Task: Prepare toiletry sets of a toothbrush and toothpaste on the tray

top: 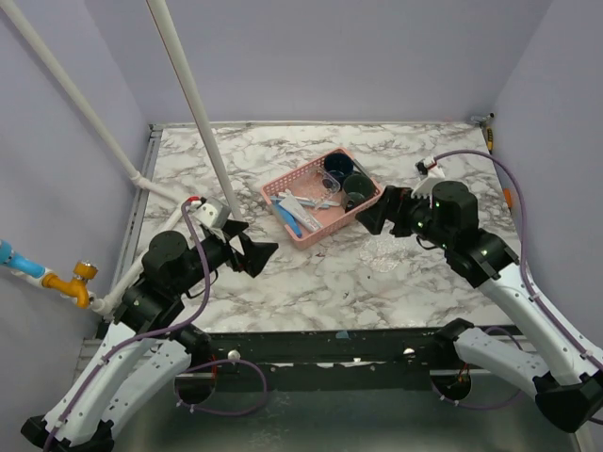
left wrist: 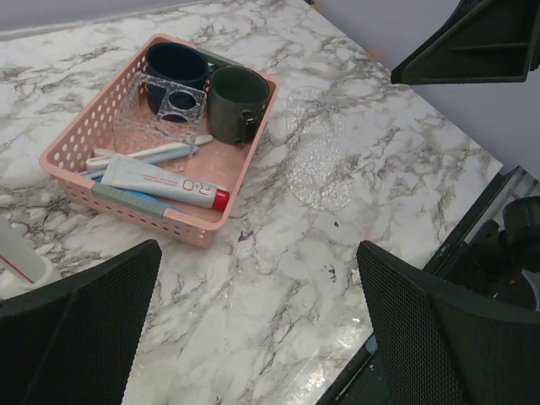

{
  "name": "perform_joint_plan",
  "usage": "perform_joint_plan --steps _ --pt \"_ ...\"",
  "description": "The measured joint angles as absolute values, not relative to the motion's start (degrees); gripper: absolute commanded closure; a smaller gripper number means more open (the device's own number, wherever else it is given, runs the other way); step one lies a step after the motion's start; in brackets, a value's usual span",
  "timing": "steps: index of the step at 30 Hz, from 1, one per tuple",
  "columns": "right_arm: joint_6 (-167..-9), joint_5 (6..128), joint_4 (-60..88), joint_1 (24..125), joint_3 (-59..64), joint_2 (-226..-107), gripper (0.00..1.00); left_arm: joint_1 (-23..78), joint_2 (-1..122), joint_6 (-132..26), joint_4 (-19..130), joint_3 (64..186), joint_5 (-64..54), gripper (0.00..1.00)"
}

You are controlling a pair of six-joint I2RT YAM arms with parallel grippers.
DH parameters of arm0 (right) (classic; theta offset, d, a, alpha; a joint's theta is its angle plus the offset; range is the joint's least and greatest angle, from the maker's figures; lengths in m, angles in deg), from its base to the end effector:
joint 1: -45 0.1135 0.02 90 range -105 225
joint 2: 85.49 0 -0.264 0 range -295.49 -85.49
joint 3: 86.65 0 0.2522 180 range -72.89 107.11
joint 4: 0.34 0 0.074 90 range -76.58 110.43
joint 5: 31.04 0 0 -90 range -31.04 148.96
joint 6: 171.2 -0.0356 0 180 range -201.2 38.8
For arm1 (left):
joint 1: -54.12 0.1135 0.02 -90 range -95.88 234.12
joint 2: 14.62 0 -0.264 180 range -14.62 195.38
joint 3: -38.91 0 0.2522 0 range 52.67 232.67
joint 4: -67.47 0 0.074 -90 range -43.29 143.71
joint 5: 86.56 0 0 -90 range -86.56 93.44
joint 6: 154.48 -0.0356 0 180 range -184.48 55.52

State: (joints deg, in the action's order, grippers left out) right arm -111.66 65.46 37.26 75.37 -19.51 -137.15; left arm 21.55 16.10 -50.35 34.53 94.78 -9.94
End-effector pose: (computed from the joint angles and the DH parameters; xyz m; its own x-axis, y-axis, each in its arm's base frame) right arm 0.1710 0.1049 0.3467 -0.5806 0.2436 -0.7769 -0.3463 0.7897 0.5064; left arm 0.1043 -0.0764 0.3408 -0.2858 -0.0993 -0.9531 0.6674 0.6932 -0.2723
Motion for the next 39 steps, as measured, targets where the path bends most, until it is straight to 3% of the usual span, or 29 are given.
perform_joint_plan --steps 19,28,34,39 --pt "-107.1 55.0 43.2 75.4 -12.8 -137.8 0.0 21.5 14.4 -50.6 34.9 94.4 -7.3 0.01" --pt "-104.0 44.7 47.0 75.4 -3.0 -151.1 0.05 21.5 14.3 -50.6 34.1 94.4 -5.2 0.01" --pt "-101.5 42.2 48.1 75.4 -0.3 -157.7 0.19 21.5 13.8 -50.5 34.1 94.4 -4.2 0.01" --pt "-99.4 39.9 48.0 75.4 4.1 -163.0 0.4 21.5 13.7 -50.5 33.8 94.4 -3.5 0.01"
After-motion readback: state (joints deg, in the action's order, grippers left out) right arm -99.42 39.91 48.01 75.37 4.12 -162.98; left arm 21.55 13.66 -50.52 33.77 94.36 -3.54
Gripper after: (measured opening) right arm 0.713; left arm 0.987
